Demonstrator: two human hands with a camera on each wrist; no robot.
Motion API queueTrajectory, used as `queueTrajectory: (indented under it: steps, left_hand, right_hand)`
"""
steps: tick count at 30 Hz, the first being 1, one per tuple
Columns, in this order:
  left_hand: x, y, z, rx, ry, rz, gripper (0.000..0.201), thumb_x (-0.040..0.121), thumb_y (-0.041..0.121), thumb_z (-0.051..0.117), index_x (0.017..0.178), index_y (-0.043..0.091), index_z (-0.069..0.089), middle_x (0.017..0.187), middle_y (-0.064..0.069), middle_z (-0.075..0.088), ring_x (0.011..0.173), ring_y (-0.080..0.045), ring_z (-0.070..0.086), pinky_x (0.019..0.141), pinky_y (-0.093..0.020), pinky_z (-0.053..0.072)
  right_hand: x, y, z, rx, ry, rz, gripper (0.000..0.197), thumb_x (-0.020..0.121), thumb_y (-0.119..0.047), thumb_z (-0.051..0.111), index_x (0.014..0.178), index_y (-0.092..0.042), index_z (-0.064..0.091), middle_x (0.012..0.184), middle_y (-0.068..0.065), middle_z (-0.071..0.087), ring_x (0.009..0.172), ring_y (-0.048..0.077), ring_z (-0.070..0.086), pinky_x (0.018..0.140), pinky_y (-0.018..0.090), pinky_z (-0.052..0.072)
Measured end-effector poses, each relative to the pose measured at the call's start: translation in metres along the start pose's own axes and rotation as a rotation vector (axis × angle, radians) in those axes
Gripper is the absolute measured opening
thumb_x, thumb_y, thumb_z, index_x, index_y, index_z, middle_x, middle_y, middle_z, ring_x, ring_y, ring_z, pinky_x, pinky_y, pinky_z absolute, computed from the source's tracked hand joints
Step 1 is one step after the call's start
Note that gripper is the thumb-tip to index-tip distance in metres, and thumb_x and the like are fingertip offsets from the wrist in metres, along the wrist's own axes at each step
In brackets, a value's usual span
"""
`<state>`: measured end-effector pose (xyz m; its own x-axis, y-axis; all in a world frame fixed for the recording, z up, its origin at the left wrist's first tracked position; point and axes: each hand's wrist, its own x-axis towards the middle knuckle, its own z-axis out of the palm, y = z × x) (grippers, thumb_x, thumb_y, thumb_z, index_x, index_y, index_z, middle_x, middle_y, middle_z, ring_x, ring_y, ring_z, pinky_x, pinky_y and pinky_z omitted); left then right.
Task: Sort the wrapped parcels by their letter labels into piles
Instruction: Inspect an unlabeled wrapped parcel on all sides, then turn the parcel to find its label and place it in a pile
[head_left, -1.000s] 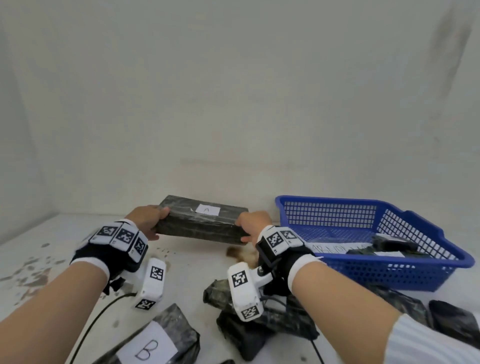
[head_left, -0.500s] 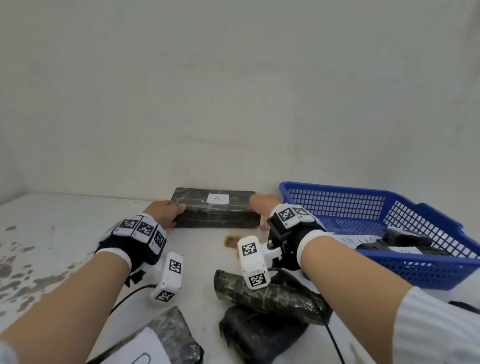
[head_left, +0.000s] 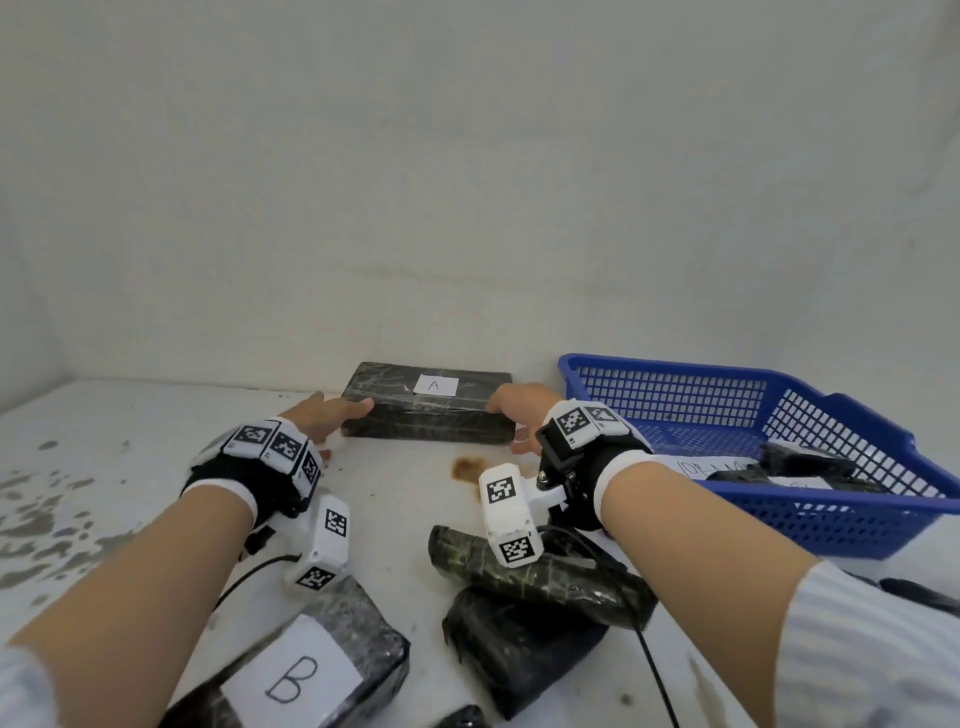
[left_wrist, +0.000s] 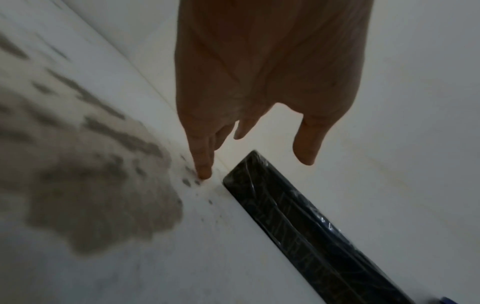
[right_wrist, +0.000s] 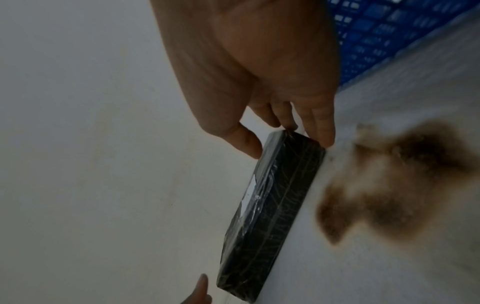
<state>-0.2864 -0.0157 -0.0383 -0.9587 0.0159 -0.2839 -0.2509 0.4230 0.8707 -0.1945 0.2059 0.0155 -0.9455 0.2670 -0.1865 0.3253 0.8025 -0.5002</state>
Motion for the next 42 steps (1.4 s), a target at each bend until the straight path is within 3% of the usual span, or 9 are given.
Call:
queueTrajectory:
  steps: [5,10,16,20,23,26,32,36,42]
  left_hand:
    - [-0.053,0.019,-0.030,0.087,-0.019,0.081,0.068,0.095,0.034,0.059,0.151,0.011,0.029,0.151,-0.016,0.039,0.132,-0.035,0.044,0.099,-0.041,0.039]
    - [-0.107,0.021,-0.052,0.057,-0.037,0.196,0.036,0.094,0.028,0.061,0.113,-0.003,0.063,0.106,-0.015,0.070,0.085,-0.026,0.065,0.080,-0.034,0.048]
    - [-0.160,0.011,-0.043,0.158,-0.106,0.231,0.027,0.098,0.026,0.055,0.102,0.002,0.065,0.100,-0.012,0.070,0.084,-0.025,0.068,0.077,-0.032,0.052]
    - [-0.179,0.007,-0.043,0.171,-0.092,0.241,0.025,0.098,0.022,0.056,0.107,0.001,0.064,0.098,-0.011,0.070,0.081,-0.024,0.068,0.070,-0.030,0.051]
    - [-0.187,0.006,-0.046,0.145,-0.073,0.245,0.024,0.097,0.020,0.057,0.108,0.001,0.064,0.100,-0.012,0.071,0.084,-0.026,0.068,0.071,-0.031,0.052]
    - [-0.196,0.008,-0.047,0.105,-0.056,0.253,0.022,0.097,0.020,0.056,0.108,0.001,0.064,0.106,-0.016,0.070,0.087,-0.028,0.068,0.073,-0.033,0.053]
    - [-0.227,0.024,-0.030,0.164,-0.045,0.359,0.032,0.094,0.033,0.058,0.114,0.009,0.064,0.099,-0.009,0.072,0.089,-0.024,0.071,0.081,-0.038,0.056]
    - [-0.261,0.046,0.003,0.295,-0.184,0.428,0.038,0.094,0.051,0.045,0.119,0.022,0.051,0.109,-0.008,0.066,0.091,-0.022,0.070,0.077,-0.032,0.057]
    - [-0.288,0.078,0.047,-0.336,-0.195,0.515,0.024,0.100,0.007,0.048,0.121,-0.002,0.053,0.104,-0.021,0.069,0.079,-0.030,0.074,0.065,-0.030,0.062]
  right_hand:
    - [-0.038,-0.003,-0.023,0.021,0.015,-0.064,0.040,0.101,-0.006,0.051,0.140,0.002,0.050,0.140,0.018,0.057,0.127,0.033,0.057,0.104,0.035,0.045]
    - [-0.081,0.009,-0.031,0.313,-0.090,-0.057,0.036,0.100,-0.019,0.059,0.130,0.000,0.055,0.124,0.015,0.065,0.097,0.025,0.065,0.080,0.031,0.057]
    - [-0.150,0.063,-0.016,0.043,-0.051,-0.196,0.032,0.096,-0.037,0.063,0.117,-0.013,0.066,0.109,-0.002,0.065,0.098,0.018,0.061,0.083,0.027,0.051]
    - [-0.176,0.093,0.001,-0.051,-0.063,-0.195,0.062,0.087,-0.055,0.068,0.135,-0.017,0.059,0.132,0.001,0.062,0.113,0.016,0.058,0.093,0.026,0.045]
    - [-0.186,0.104,0.010,0.061,-0.016,-0.224,0.061,0.084,-0.046,0.076,0.137,-0.019,0.059,0.133,0.003,0.060,0.119,0.017,0.057,0.087,0.019,0.043]
    - [-0.190,0.109,0.017,0.130,0.048,-0.284,0.036,0.086,-0.034,0.077,0.117,-0.017,0.069,0.102,-0.009,0.063,0.093,0.007,0.055,0.061,0.005,0.038]
    - [-0.192,0.114,0.010,0.244,0.102,-0.356,0.013,0.095,-0.027,0.067,0.101,-0.025,0.056,0.086,-0.009,0.056,0.071,0.004,0.054,0.054,0.010,0.042]
    - [-0.204,0.107,-0.031,0.495,0.142,-0.424,0.014,0.095,-0.023,0.066,0.109,-0.022,0.064,0.103,0.004,0.068,0.071,0.018,0.070,0.049,0.022,0.054]
    - [-0.220,0.102,-0.096,0.728,0.308,-0.593,0.027,0.090,-0.021,0.071,0.115,-0.029,0.068,0.112,0.005,0.072,0.084,0.018,0.074,0.065,0.026,0.059]
